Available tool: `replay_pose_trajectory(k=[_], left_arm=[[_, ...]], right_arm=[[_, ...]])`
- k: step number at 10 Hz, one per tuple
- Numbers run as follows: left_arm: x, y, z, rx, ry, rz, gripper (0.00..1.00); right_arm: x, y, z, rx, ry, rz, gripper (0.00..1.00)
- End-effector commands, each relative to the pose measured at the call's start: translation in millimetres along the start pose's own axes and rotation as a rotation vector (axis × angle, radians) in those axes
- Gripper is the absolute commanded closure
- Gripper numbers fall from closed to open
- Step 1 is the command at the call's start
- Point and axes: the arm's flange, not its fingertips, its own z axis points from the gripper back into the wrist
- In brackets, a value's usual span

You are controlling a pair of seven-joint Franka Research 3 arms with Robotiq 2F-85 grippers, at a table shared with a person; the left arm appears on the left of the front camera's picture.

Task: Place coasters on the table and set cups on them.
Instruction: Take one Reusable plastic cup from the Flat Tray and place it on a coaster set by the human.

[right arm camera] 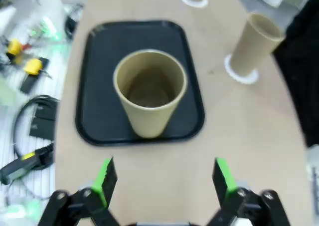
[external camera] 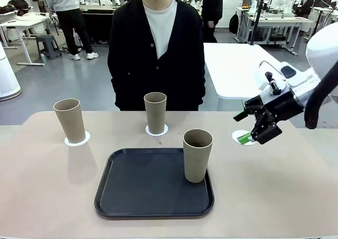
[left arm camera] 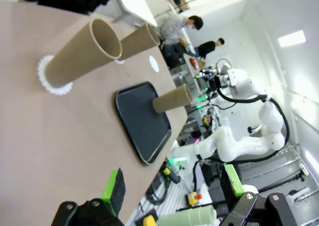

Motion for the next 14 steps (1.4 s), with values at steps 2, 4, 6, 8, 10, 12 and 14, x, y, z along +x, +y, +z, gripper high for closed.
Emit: replay_pose_trajectory(k=[2,4,6,8,10,12,14], left_arm=[[1.3,-1.3,1.5,-0.002,-0.015,-0.006,0.00],[1.3,-1.3,1.5,-0.002,-0.015,-0.006,0.00],[1.3,-1.3,1.5,-0.002,-0.015,-0.006,0.00],[1.3,-1.3,1.5,-0.002,-0.015,-0.006,0.00],[1.3,-1.3,1.5,-0.002,-0.015,-0.006,0.00],[1.3,-1.3,1.5,-0.002,-0.015,-0.006,0.00],[1.3,-1.3,1.5,-0.002,-0.015,-0.006,0.00]], right_arm=[[-29.1,-7.7,-12.1,0.150,-0.128,-0.020,0.00],[-34.3,-3.0,-13.0,0.177,-0.162,0.011,0.00],[-38.3,3.2,-11.5,0.183,-0.195,-0.016,0.00],[-37.3,5.1,-11.4,0.194,-0.147,-0.011,0.00],[-37.3,5.1,-11.4,0.194,-0.147,-0.011,0.00],[-48.7,1.3,-14.0,0.190,-0.219,-0.101,0.00],[-70.4,0.7,-34.6,0.155,-0.316,-0.133,0.00]])
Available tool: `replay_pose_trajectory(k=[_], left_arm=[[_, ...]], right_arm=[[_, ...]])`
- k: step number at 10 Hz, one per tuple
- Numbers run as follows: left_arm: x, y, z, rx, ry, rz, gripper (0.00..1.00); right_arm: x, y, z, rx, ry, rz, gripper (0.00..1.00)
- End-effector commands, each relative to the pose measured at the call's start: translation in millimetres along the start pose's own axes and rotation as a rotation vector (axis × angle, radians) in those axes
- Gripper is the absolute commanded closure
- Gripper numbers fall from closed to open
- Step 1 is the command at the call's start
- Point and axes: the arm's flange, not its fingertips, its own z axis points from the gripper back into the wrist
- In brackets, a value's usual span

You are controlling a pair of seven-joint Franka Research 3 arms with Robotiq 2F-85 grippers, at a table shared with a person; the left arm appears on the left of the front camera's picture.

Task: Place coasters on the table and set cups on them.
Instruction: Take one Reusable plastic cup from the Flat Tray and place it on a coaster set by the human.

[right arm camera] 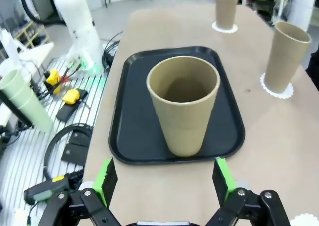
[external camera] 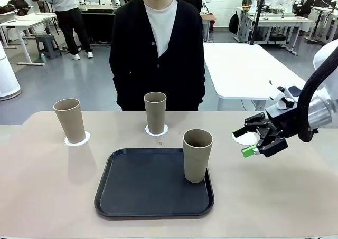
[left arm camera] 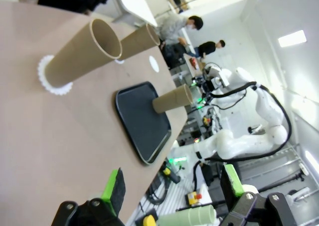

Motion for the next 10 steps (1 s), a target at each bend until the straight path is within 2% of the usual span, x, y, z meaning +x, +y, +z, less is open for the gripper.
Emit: replay_pose_trajectory(k=[1,5,8,10], left_arm=[[1.3,-1.3,1.3,-0.003,-0.014,-0.006,0.00],[1.3,-1.3,1.3,-0.003,-0.014,-0.006,0.00],[1.3,-1.3,1.3,-0.003,-0.014,-0.006,0.00],[1.3,-1.3,1.3,-0.003,-0.014,-0.006,0.00]], right_arm=[[-30.1,-10.3,-21.0,-0.033,-0.124,-0.021,0.00],[-57.7,-5.7,-46.2,0.003,-0.172,0.135,0.00],[-71.0,-10.2,-42.1,-0.005,-0.216,0.117,0.00],[-72.6,-12.0,-45.9,-0.016,-0.207,0.091,0.00]])
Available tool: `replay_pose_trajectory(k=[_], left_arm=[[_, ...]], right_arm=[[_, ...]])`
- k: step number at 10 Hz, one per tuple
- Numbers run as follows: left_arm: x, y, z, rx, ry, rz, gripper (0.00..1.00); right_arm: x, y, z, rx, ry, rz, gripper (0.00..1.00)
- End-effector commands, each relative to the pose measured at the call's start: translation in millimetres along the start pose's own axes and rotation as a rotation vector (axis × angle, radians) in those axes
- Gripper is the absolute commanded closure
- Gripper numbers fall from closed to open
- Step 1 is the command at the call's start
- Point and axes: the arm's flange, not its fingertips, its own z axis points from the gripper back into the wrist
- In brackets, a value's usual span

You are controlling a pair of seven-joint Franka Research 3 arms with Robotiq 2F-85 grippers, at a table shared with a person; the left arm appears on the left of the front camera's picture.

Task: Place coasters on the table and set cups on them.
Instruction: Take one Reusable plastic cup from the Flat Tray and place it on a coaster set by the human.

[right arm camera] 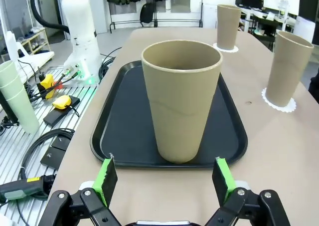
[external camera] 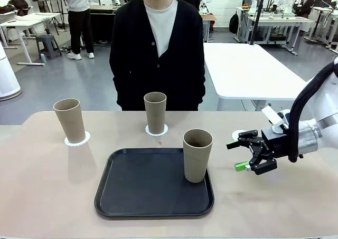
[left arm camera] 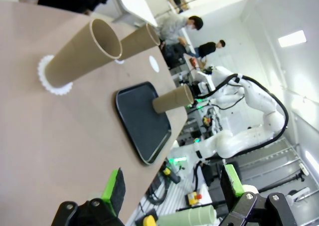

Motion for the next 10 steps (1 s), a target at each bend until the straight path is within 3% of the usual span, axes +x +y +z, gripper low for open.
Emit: replay_pose_trajectory(k=[1,2,5,7,10], left_arm=[[1.4,-1.4,1.3,-0.003,-0.014,-0.006,0.00],[1.4,-1.4,1.3,-0.003,-0.014,-0.006,0.00],[1.4,-1.4,1.3,-0.003,-0.014,-0.006,0.00],[1.4,-1.4,1.3,-0.003,-0.014,-0.006,0.00],[1.4,-1.4,1.3,-0.003,-0.014,-0.006,0.00]], right_arm=[[2.7,3.7,-9.2,-0.060,0.045,-0.051,0.00],[0.0,0.0,0.0,0.000,0.000,0.000,0.00],[-1.1,-1.2,0.9,-0.008,0.015,-0.011,0.00],[-0.1,-9.3,-6.9,-0.022,-0.071,-0.027,0.00],[-1.1,-17.1,-18.5,-0.035,-0.100,-0.040,0.00]])
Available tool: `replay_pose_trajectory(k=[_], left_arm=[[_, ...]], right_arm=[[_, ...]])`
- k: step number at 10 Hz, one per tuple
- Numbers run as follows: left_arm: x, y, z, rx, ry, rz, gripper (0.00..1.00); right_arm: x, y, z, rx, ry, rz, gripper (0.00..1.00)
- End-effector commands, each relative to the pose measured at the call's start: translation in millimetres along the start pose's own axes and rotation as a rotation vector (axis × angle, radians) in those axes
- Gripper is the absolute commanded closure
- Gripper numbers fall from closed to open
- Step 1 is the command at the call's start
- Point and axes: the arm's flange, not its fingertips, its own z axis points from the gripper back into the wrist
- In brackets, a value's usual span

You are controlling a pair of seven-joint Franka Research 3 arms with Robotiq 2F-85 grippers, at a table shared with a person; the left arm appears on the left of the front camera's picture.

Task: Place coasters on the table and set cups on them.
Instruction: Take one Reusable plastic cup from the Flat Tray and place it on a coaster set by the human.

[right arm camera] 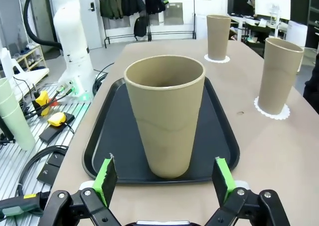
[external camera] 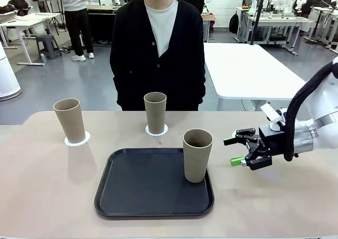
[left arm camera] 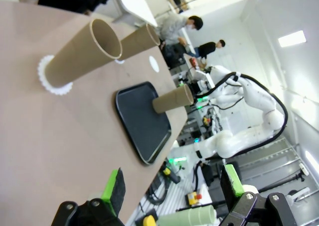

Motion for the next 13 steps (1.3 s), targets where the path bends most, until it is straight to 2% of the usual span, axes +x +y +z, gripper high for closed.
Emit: replay_pose_trajectory(k=[1,8,13], left_arm=[[1.4,-1.4,1.3,-0.003,-0.014,-0.006,0.00],[1.4,-1.4,1.3,-0.003,-0.014,-0.006,0.00],[1.4,-1.4,1.3,-0.003,-0.014,-0.006,0.00]], right_arm=[[-6.0,-10.3,-14.1,-0.015,-0.024,-0.008,0.00],[-13.9,-21.2,-45.5,0.024,0.003,-0.025,0.00],[-11.0,-22.8,-65.9,0.036,-0.003,0.028,0.00]])
